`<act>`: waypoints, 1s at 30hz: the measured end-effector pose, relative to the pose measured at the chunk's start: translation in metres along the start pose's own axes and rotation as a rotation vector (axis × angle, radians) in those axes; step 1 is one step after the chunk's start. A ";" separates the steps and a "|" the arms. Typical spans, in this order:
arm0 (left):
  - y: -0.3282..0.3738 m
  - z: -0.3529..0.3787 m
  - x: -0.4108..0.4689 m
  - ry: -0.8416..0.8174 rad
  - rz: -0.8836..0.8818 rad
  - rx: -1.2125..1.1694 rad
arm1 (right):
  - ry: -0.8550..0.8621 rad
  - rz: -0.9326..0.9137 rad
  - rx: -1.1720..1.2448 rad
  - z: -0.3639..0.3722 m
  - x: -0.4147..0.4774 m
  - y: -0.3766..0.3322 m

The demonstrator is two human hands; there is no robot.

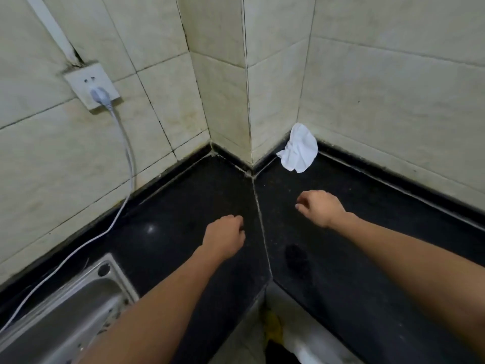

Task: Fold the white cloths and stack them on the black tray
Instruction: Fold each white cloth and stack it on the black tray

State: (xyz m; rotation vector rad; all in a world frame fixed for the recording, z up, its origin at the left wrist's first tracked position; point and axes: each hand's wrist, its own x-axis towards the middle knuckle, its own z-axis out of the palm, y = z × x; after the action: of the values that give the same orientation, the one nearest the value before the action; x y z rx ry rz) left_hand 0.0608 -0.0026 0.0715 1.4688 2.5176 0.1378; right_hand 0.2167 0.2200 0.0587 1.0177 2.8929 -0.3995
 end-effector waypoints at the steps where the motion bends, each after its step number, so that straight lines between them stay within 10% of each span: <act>1: -0.003 0.003 0.009 -0.014 0.006 -0.002 | -0.008 0.016 0.011 0.005 0.012 0.004; 21: -0.035 0.046 0.163 -0.148 0.007 -0.059 | 0.132 0.806 0.455 0.048 0.246 0.093; 30: -0.037 0.053 0.159 -0.145 0.083 -0.102 | 0.415 0.680 0.574 0.041 0.181 0.079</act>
State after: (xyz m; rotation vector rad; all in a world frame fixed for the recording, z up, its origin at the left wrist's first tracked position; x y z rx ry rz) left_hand -0.0332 0.1153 -0.0095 1.4873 2.3017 0.1644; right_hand 0.1222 0.3790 -0.0223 2.2946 2.5101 -1.0891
